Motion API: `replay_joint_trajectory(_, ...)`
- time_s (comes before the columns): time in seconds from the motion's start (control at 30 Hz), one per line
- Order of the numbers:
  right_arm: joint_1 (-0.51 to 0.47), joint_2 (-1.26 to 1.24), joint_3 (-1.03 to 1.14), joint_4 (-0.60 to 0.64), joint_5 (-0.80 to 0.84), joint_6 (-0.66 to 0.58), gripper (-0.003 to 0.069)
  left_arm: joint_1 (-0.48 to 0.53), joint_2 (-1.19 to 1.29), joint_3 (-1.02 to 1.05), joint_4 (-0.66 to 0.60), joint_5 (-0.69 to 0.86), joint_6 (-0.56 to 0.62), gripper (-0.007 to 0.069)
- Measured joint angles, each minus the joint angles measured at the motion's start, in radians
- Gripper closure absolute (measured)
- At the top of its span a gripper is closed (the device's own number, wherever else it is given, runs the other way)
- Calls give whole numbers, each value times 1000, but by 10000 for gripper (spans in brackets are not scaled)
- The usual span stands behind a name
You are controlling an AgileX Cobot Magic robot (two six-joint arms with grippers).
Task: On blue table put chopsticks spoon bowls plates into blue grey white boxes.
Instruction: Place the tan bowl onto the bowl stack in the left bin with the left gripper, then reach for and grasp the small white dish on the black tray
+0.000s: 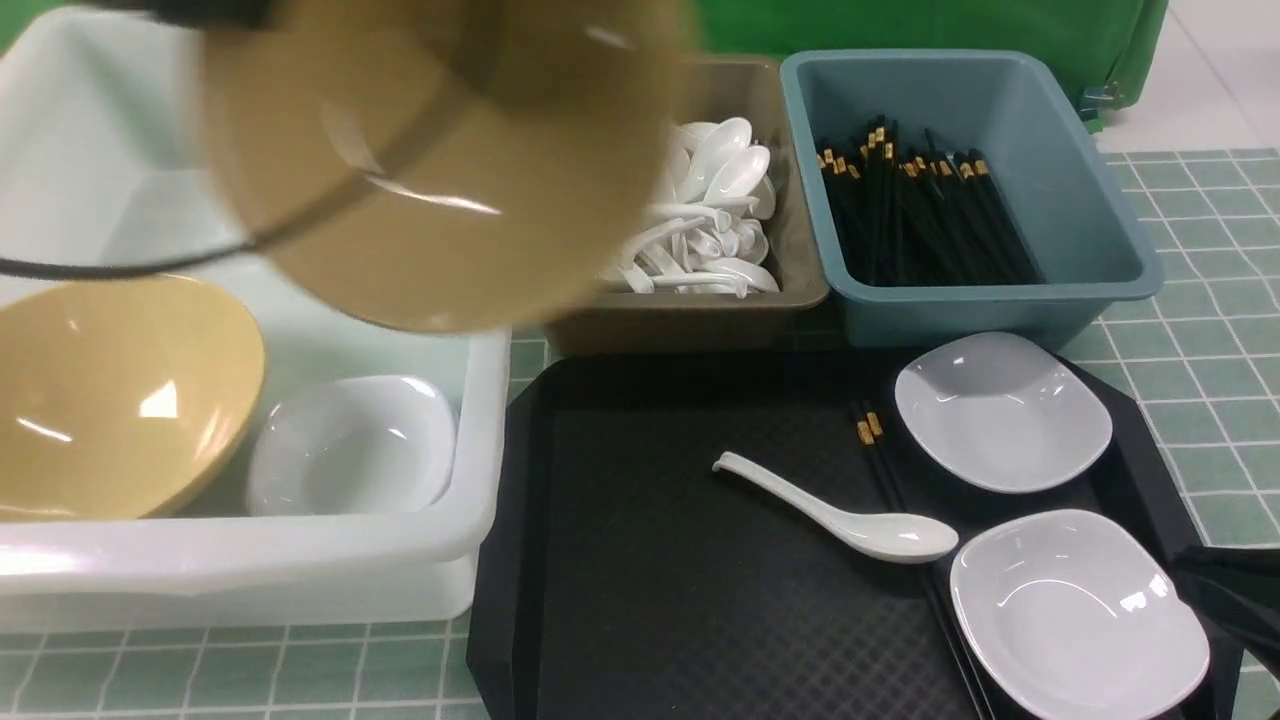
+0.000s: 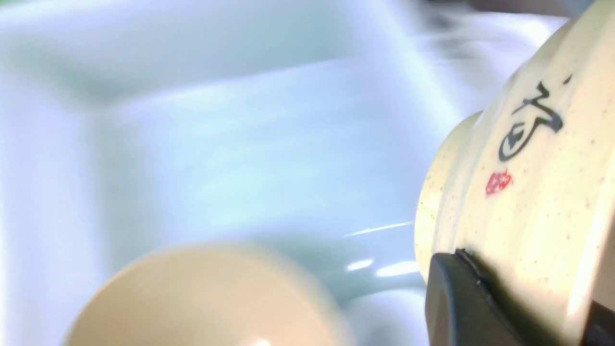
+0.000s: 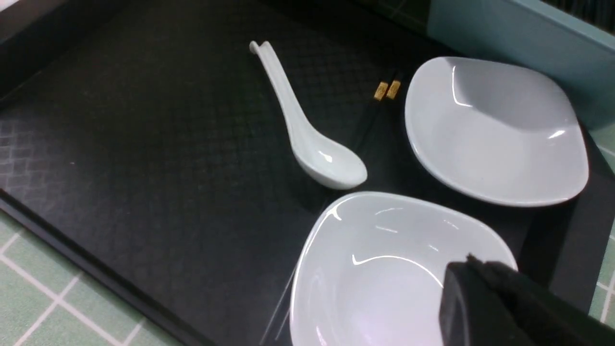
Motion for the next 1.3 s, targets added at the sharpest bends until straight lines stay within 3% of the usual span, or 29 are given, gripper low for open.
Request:
replay_joint_trajectory(0.2, 0, 0, 0, 0, -7, 0, 610, 297, -26, 272, 14, -70, -40, 618)
replay_joint_trajectory(0.37, 0, 0, 0, 0, -19, 0, 610, 398, -17, 412, 0, -196, -84, 618)
replay_joint_trajectory(0.57, 0, 0, 0, 0, -19, 0, 607, 419, 19, 491, 33, -340, -140, 606)
replay_joint_trajectory(0.67, 0, 0, 0, 0, -19, 0, 606, 419, 43, 498, 67, -362, -144, 520)
replay_joint_trajectory(0.7, 0, 0, 0, 0, -19, 0, 604, 419, 49, 498, 79, -368, -145, 455)
replay_joint_trajectory(0.73, 0, 0, 0, 0, -19, 0, 604, 419, 49, 498, 82, -368, -146, 455)
replay_joint_trajectory(0.77, 0, 0, 0, 0, -19, 0, 603, 419, 49, 498, 84, -372, -155, 369)
replay_joint_trajectory(0.93, 0, 0, 0, 0, -19, 1, 600, 419, 48, 498, 86, -350, -187, 118)
replay_joint_trajectory(1.07, 0, 0, 1, 0, -20, 29, 594, 419, 11, 490, 82, -293, -196, 35)
replay_joint_trajectory(1.2, 0, 23, 1, 0, 24, 114, 566, 385, -139, 461, 38, -289, -162, 88)
replay_joint_trajectory(1.3, -16, 135, -64, -16, 164, 176, 478, 265, -321, 475, -27, -362, -79, 249)
